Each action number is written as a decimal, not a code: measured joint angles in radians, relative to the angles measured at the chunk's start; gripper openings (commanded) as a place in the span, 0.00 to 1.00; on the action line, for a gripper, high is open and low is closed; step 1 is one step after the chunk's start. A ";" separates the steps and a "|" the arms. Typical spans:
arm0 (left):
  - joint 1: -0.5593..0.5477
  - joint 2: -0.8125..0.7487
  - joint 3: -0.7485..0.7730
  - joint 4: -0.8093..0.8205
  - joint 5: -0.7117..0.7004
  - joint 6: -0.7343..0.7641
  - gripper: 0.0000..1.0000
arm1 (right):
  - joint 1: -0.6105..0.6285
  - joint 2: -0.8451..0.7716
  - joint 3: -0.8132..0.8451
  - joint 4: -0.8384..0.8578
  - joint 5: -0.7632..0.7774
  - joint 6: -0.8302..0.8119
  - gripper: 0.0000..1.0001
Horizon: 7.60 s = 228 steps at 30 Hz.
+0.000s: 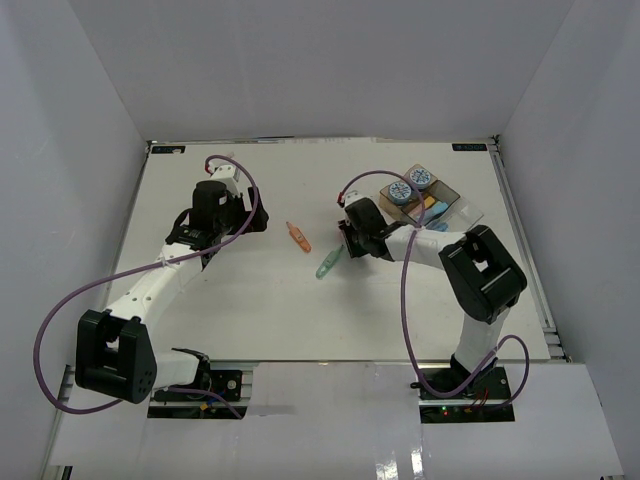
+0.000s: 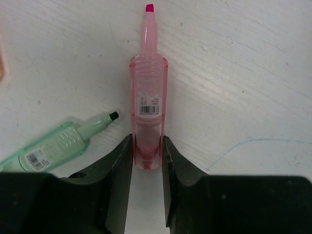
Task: Sort the stationery into containers
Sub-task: Pick up the pen from the center of the board, then close the pen cap on the pen.
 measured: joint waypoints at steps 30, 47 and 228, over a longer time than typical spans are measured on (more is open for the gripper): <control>-0.119 -0.029 0.109 -0.005 0.301 -0.203 0.98 | 0.033 -0.641 -0.187 -0.037 -0.301 -0.162 0.22; -0.205 0.080 0.157 0.011 0.241 -0.306 0.98 | 0.033 -0.696 -0.201 0.003 -0.369 -0.160 0.22; -0.324 0.116 0.413 -0.121 0.341 -0.148 0.61 | 0.038 -0.719 -0.528 0.673 -0.380 -0.248 0.18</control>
